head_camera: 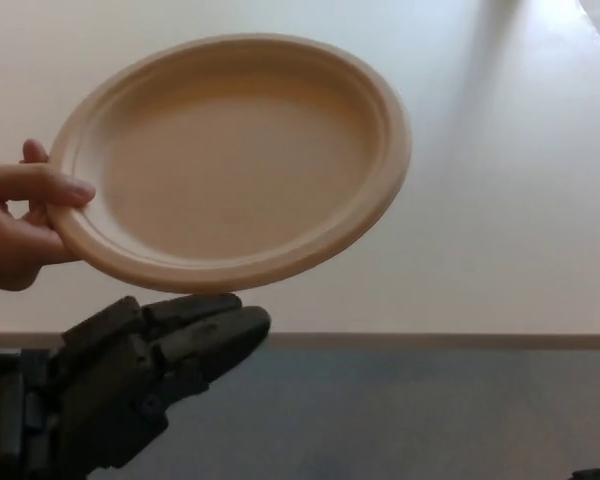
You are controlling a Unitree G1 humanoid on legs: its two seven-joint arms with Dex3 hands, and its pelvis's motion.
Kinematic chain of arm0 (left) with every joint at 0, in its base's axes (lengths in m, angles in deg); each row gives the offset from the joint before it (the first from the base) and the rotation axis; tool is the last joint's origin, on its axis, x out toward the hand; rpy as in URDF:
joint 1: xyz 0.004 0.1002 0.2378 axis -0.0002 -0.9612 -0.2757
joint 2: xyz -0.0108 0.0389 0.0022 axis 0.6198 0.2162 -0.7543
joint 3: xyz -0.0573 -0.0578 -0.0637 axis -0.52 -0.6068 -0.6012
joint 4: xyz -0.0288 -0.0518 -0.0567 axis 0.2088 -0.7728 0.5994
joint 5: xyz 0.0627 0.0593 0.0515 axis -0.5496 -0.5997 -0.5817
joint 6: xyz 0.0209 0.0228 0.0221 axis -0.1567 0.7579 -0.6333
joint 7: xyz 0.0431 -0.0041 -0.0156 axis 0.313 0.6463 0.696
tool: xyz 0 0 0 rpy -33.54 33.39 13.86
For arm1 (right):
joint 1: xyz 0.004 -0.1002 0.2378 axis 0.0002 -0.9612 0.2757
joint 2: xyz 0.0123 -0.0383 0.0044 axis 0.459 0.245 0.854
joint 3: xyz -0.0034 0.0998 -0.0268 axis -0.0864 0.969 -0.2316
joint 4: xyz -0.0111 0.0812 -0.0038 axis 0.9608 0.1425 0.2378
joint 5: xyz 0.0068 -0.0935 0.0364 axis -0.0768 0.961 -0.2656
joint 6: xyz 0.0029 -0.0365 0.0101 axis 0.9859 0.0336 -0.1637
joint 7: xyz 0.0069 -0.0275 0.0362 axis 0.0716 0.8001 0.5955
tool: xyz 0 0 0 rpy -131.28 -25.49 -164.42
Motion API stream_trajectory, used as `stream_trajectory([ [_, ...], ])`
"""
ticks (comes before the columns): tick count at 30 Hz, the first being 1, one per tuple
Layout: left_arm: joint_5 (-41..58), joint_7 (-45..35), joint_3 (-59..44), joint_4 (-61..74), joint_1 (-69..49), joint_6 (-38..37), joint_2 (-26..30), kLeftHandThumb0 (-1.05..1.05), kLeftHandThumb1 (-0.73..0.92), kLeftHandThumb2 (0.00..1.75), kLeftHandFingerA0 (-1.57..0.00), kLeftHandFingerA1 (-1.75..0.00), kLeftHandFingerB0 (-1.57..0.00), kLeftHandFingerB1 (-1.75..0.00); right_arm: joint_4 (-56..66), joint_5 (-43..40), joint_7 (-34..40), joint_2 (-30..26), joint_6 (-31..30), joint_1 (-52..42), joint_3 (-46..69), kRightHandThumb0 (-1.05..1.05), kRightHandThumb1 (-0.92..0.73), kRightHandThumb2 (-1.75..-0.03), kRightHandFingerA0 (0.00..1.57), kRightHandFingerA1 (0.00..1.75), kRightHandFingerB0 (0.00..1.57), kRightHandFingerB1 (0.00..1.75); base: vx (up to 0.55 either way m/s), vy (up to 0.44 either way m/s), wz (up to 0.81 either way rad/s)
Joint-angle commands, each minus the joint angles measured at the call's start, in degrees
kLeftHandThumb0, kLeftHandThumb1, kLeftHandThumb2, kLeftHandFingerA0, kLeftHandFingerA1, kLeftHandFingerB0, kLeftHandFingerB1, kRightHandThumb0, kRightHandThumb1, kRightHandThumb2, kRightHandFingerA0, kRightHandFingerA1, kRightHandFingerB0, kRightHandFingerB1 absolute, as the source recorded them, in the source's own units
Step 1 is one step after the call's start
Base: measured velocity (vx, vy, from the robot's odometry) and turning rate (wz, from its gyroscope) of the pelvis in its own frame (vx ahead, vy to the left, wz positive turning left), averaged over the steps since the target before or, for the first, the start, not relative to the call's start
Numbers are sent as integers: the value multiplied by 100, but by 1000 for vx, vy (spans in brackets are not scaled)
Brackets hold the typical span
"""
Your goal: A person passes a plate to the robot and the robot grabs it with its left hand and places it at the centre of the table infront of it
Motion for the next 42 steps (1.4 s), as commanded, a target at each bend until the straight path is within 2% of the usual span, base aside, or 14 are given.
stream_trajectory([
  [1,768,106,349,467,-21,-458,-10,-49,55,57,-95,-71,-45,-35,-45,24,-107,-154,40,96,15,-61,-68,-60,76,65,52,53,0,0,0],
  [6,779,65,445,737,-36,-238,-83,-55,63,59,-97,-90,-48,-35,-40,-11,-120,-149,35,155,49,-61,-68,-60,76,65,53,54,0,0,0],
  [7,690,96,389,701,118,-392,-148,-49,59,59,-85,-54,-49,-36,-24,-12,-131,-154,35,151,50,-59,-68,-61,76,66,53,54,0,0,0],
  [10,445,212,351,707,714,-585,-475,-56,53,86,-75,-60,-54,-53,-4,-11,-143,-186,1,209,64,-58,-67,-60,75,65,53,53,0,0,0],
  [12,619,164,450,880,649,-406,-495,-52,63,60,-73,-42,-54,-37,-2,-18,-167,-185,-5,211,69,-58,-68,-60,76,65,54,53,0,0,0],
  [18,492,112,298,1074,856,93,-643,-53,59,58,-84,-57,-52,-37,-110,13,-138,-202,51,311,64,-61,-66,-60,77,66,54,52,0,0,0],
  [20,361,-149,-210,1149,1183,1016,-312,-48,60,59,-70,-41,-33,-32,-96,14,-119,-220,76,323,66,-59,-67,-60,77,65,54,53,0,0,0],
  [21,48,-75,-570,639,1658,582,-189,-54,50,56,-46,-35,-30,-32,-98,27,-114,-226,90,326,55,-60,-67,-60,77,65,54,53,0,0,0],
  [22,-83,-47,-728,422,1866,404,-133,-54,50,56,-46,-35,-30,-32,-100,33,-112,-229,97,327,50,-60,-67,-60,77,65,54,53,0,0,0],
  [23,-41,-189,-780,428,1877,533,35,-29,24,85,-9,-51,-10,-51,-97,37,-105,-229,126,313,44,-60,-67,-60,78,66,54,53,0,0,0],
  [25,-542,-319,-1066,435,2060,801,178,-37,28,89,0,-50,-1,-48,-91,19,-114,-226,123,307,58,-58,-67,-60,77,65,54,53,0,0,0],
  [26,-931,-310,-1164,298,2263,906,204,-69,45,84,-1,-28,-10,-45,-98,3,-129,-219,98,329,71,-58,-67,-60,77,65,54,53,0,0,0],
  [28,-1241,-287,-1131,59,2477,984,203,-76,48,84,-13,-18,0,-34,-110,-3,-144,-214,63,366,76,-59,-67,-60,77,65,54,53,0,0,0],
  [42,-2768,-669,-896,-590,2432,1507,462,-86,51,89,-7,-7,-3,-11,-77,37,-137,-240,109,391,37,-61,-67,-59,78,66,54,53,0,0,0],
])
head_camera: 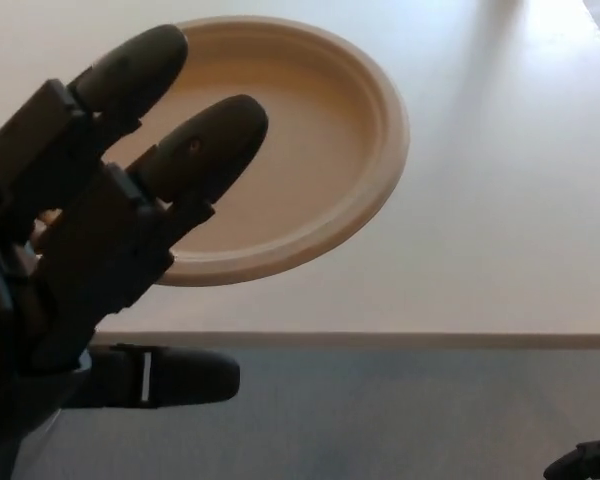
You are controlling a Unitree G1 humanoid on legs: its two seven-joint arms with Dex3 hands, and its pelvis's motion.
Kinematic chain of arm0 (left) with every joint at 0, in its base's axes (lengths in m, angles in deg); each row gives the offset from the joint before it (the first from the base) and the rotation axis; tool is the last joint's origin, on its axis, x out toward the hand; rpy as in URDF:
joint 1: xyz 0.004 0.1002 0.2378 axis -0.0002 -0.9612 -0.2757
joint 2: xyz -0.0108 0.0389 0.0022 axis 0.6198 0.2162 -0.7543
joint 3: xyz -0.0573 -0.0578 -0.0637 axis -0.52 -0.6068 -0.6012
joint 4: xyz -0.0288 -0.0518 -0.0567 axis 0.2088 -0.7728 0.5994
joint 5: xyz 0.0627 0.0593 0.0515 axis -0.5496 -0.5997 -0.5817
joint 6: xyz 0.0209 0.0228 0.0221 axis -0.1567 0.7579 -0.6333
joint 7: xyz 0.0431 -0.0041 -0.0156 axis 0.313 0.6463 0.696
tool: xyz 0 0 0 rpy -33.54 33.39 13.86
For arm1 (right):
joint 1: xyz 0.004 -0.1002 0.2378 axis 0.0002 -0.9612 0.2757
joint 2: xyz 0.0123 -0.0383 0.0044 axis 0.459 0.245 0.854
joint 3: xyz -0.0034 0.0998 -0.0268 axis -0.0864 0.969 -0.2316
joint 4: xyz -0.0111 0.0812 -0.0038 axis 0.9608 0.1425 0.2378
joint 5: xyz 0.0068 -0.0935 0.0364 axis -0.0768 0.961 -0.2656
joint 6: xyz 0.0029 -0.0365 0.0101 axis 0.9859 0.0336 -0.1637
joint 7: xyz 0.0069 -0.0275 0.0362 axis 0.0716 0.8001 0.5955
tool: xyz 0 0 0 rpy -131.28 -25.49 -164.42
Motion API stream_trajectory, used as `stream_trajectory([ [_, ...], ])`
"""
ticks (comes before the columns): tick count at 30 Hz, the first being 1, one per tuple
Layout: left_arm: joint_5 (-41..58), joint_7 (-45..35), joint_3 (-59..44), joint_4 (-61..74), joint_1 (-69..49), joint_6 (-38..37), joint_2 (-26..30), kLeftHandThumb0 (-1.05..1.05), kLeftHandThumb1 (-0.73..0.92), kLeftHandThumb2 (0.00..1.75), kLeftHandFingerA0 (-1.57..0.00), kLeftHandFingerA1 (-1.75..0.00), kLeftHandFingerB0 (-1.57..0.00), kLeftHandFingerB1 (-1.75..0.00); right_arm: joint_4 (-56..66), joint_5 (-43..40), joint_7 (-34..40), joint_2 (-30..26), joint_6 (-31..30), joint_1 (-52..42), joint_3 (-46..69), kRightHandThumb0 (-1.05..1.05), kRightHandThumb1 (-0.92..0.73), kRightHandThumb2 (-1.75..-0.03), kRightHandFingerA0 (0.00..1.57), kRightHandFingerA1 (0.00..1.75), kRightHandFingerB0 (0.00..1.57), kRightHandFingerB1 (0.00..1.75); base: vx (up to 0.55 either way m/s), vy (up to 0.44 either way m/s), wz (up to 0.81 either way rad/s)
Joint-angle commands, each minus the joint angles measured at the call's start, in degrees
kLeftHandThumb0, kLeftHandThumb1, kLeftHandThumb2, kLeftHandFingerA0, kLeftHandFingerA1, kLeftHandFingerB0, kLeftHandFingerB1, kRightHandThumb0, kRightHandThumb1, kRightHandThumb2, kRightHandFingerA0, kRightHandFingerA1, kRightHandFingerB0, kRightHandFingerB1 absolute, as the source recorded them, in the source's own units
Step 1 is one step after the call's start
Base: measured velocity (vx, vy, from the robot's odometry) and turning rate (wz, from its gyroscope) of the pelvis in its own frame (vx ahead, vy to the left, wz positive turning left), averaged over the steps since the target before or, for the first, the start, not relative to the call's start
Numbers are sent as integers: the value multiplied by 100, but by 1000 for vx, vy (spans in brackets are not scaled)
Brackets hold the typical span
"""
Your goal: A person passes a plate to the robot and the robot grabs it with its left hand and places it at the centre of the table infront of it
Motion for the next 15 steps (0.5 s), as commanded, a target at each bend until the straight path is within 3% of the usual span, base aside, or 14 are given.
stream_trajectory([
  [1,-1587,-425,96,-329,-92,697,279,-88,52,90,-8,-7,-4,-10,-5,38,-17,-121,47,70,10,-60,-66,-59,77,65,54,53,0,0,0],
  [6,-1826,-543,224,-361,-126,848,331,-88,52,91,-9,-9,-5,-11,5,14,-46,-115,-13,96,29,-59,-66,-60,77,65,54,53,0,0,0],
  [8,-2050,-474,295,-497,-34,897,339,-83,48,91,-8,-17,-3,-19,17,14,-59,-116,-16,97,26,-58,-67,-60,76,65,53,53,0,0,0],
  [15,-2769,-183,542,-1233,693,1210,564,-91,54,93,-12,-16,0,-12,-18,9,-69,-117,16,103,28,-59,-66,-59,75,66,54,54,0,0,0],
])
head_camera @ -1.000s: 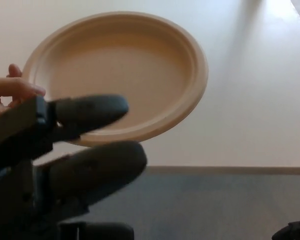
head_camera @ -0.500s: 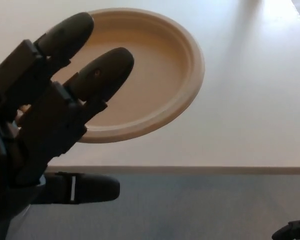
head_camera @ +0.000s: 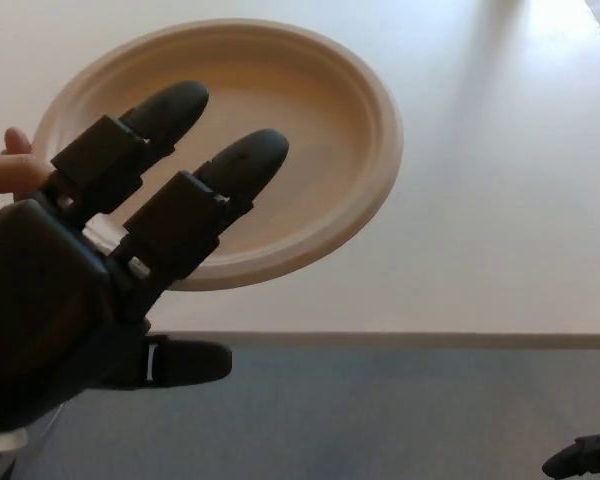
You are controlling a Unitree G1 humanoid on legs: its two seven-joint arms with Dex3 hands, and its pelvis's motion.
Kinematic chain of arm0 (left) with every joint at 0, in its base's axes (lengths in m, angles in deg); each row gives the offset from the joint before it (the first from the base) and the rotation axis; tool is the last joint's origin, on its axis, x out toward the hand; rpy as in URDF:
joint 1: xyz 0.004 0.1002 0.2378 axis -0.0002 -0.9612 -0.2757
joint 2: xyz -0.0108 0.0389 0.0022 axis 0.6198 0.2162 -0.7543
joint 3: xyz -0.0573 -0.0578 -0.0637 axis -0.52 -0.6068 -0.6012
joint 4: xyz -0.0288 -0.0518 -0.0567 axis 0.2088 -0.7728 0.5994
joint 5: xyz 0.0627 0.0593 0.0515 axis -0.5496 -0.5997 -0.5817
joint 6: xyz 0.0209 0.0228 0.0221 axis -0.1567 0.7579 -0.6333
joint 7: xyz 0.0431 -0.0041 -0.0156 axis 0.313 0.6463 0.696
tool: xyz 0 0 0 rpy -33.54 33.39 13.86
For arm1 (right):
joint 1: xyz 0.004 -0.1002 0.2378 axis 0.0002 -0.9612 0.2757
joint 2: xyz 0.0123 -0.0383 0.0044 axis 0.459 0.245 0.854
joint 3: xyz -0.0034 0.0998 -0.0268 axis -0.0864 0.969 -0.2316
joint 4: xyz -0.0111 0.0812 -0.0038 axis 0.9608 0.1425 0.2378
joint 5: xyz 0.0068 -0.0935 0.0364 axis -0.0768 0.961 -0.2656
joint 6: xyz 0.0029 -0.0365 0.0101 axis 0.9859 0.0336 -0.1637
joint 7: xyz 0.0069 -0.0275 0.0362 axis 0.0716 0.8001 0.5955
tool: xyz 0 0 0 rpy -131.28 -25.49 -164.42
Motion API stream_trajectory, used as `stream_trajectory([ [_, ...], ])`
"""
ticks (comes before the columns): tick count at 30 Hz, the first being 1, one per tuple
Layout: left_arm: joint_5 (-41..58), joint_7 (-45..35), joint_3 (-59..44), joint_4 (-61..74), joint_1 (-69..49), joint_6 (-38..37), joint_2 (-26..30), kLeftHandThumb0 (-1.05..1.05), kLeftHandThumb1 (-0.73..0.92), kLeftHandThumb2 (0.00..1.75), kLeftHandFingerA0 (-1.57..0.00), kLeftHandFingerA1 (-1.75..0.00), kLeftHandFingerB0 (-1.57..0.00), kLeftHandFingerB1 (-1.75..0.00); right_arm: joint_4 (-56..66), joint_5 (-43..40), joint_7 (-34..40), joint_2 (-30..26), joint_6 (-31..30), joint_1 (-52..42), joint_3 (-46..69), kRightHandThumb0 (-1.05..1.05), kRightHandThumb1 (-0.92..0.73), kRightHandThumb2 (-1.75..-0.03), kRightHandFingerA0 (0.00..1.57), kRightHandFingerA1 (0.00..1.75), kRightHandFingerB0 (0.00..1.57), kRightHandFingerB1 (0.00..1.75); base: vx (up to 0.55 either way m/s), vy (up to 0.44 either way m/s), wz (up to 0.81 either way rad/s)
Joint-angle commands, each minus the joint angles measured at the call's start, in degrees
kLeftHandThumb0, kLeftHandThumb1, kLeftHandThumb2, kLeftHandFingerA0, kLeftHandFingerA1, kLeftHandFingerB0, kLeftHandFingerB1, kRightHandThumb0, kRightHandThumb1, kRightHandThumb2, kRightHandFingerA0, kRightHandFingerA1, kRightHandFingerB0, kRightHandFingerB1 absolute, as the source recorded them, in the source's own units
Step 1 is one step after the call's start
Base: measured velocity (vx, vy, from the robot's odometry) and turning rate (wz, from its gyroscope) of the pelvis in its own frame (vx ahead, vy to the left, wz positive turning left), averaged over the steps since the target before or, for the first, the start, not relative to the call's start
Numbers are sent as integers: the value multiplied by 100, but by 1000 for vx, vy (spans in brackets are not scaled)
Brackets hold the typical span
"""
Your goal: A person passes a plate to the robot and the robot grabs it with its left hand and places it at the centre of the table infront of it
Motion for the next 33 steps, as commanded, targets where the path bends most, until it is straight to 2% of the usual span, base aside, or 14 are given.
stream_trajectory([
  [1,-1486,54,271,-813,773,743,349,-91,54,93,-12,-16,0,-12,-18,6,-65,-117,19,30,29,-59,-66,-59,75,66,54,54,0,0,0],
  [3,-1721,152,342,-1009,1015,807,430,-83,46,89,-6,-25,-2,-18,-12,34,-54,-116,-40,44,6,-59,-66,-60,76,65,53,53,0,0,0],
  [4,-1832,150,370,-1071,1125,886,455,-90,59,59,-9,-28,0,-26,-17,25,-53,-105,-46,52,14,-59,-66,-60,75,65,53,53,0,0,0],
  [6,-2062,70,488,-1307,1444,1111,523,-80,45,86,-7,-25,-3,-21,-23,22,-51,-95,-52,65,15,-58,-66,-59,76,64,53,52,0,0,0],
  [10,-2299,228,665,-1722,1863,1304,586,-78,44,81,-9,-30,-5,-24,-19,6,-40,-86,-80,70,32,-59,-66,-60,76,65,51,52,0,0,0],
  [11,-2321,327,699,-1827,1934,1309,606,-81,54,57,-12,-28,-2,-26,-10,15,-48,-96,-85,79,24,-59,-66,-60,76,65,51,52,0,0,0],
  [12,-2337,391,729,-1913,2002,1337,618,-73,42,83,-8,-31,0,-22,2,24,-55,-105,-92,90,17,-59,-67,-60,76,65,53,52,0,0,0],
  [16,-2437,526,862,-2139,2209,1555,660,-70,44,81,-12,-30,0,-17,-5,36,-49,-114,-56,99,7,-58,-66,-60,76,65,53,52,0,0,0],
  [19,-2565,743,958,-2285,2338,1764,643,-34,34,90,0,-46,-1,-50,0,40,-84,-122,-16,97,-5,-60,-66,-60,75,66,54,54,0,0,0],
  [20,-2601,797,1004,-2351,2429,1818,646,-37,45,90,-41,-61,0,-44,2,36,-83,-132,-25,132,4,-60,-66,-60,75,65,55,54,0,0,0],
  [21,-2615,832,1037,-2382,2468,1853,656,-37,45,90,-41,-61,0,-44,3,34,-83,-137,-30,147,8,-60,-66,-60,75,65,55,54,0,0,0],
  [23,-2456,796,1117,-2524,2562,1821,751,-15,42,87,-125,-125,-21,-50,-19,38,-71,-129,-36,158,4,-60,-66,-60,75,66,54,54,0,0,0],
  [24,-2431,758,1156,-2563,2589,1840,784,-16,59,58,-117,-135,-39,-33,-29,39,-67,-127,-34,161,3,-60,-66,-60,76,67,55,55,0,0,0],
  [33,-2498,1287,1502,-2871,2682,1785,1117,-22,57,59,-91,-159,-83,-59,-48,38,-70,-107,-108,250,3,-57,-66,-59,74,65,56,54,0,0,0],
])
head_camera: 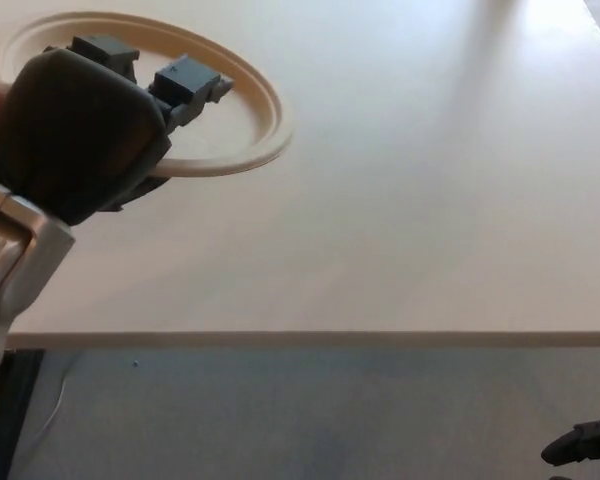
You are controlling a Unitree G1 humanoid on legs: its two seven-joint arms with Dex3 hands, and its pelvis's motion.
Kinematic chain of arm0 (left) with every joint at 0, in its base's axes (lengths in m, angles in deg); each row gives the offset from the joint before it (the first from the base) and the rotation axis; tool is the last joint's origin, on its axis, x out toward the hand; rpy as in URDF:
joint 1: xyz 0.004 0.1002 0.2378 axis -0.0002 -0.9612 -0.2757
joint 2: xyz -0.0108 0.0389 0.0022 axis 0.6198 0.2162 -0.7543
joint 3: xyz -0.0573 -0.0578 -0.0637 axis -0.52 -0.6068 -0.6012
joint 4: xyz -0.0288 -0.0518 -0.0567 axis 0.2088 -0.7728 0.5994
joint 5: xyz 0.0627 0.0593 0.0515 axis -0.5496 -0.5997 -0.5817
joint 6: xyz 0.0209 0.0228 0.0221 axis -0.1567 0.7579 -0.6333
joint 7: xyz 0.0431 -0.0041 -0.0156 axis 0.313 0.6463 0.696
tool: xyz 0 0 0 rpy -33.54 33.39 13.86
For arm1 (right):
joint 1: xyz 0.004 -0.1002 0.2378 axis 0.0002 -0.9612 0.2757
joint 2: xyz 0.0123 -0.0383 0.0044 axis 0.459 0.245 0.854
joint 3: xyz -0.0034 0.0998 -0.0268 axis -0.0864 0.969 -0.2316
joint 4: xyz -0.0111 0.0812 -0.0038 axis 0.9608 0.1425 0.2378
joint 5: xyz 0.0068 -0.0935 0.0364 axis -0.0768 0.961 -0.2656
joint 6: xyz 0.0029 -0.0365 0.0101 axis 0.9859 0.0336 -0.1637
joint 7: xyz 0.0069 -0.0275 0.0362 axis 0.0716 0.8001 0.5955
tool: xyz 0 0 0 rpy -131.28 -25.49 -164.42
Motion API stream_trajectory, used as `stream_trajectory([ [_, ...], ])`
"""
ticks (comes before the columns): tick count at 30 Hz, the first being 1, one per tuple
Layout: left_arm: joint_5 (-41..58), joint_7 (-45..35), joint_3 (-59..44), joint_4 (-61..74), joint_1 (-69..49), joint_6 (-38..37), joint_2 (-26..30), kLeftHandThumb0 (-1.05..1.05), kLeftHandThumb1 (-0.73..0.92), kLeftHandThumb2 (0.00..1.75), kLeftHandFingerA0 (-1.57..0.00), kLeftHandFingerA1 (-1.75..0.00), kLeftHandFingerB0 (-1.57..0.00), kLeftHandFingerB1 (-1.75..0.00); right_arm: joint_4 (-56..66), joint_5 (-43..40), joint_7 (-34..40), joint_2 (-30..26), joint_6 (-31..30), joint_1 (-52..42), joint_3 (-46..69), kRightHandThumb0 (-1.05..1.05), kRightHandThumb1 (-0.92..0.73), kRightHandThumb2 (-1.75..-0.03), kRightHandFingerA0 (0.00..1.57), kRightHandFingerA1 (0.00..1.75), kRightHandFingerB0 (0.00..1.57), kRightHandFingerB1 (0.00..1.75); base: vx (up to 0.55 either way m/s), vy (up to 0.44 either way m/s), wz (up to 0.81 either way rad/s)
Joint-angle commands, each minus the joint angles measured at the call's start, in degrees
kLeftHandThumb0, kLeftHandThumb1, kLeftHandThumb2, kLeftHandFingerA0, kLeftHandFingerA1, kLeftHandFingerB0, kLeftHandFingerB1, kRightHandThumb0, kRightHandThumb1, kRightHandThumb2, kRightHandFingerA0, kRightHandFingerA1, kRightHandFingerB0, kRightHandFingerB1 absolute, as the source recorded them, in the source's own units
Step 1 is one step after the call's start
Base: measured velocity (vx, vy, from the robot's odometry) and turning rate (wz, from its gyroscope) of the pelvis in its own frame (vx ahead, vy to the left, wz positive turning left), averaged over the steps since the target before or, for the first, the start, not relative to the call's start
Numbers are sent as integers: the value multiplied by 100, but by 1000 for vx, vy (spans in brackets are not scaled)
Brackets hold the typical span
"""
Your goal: A person passes a plate to the robot and the robot grabs it with its left hand and places it at the centre of the table infront of it
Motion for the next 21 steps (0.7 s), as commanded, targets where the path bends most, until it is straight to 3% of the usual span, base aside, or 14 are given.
stream_trajectory([
  [1,-174,595,128,-150,27,223,182,-20,58,57,-91,-161,-83,-63,-41,35,-59,-109,-32,82,7,-58,-66,-59,74,65,56,55,0,0,0],
  [7,-68,950,210,-211,40,198,181,-25,61,63,-92,-162,-81,-68,-59,53,-44,-122,-27,147,-7,-58,-67,-59,74,64,55,53,0,0,0],
  [8,-84,1063,232,-246,52,163,192,-25,62,58,-97,-156,-86,-57,-56,51,-49,-124,-11,143,-7,-58,-67,-59,74,65,55,54,0,0,0],
  [10,3,1062,256,-264,75,124,202,-29,65,59,-101,-150,-85,-51,-25,63,-59,-137,3,152,-17,-58,-67,-59,74,65,55,54,0,0,0],
  [14,121,1234,346,-393,129,68,161,-30,62,59,-104,-147,-86,-50,-24,90,-37,-146,22,159,-36,-59,-67,-60,75,65,55,54,0,0,0],
  [18,132,1243,481,-451,212,118,106,-26,63,59,-97,-157,-84,-66,-10,53,-48,-144,47,138,0,-59,-66,-60,76,66,55,55,0,0,0],
  [21,115,1400,692,-641,395,-20,57,-27,59,60,-97,-154,-81,-53,-1,64,-73,-145,9,149,-11,-59,-67,-60,75,66,55,54,0,0,0],
])
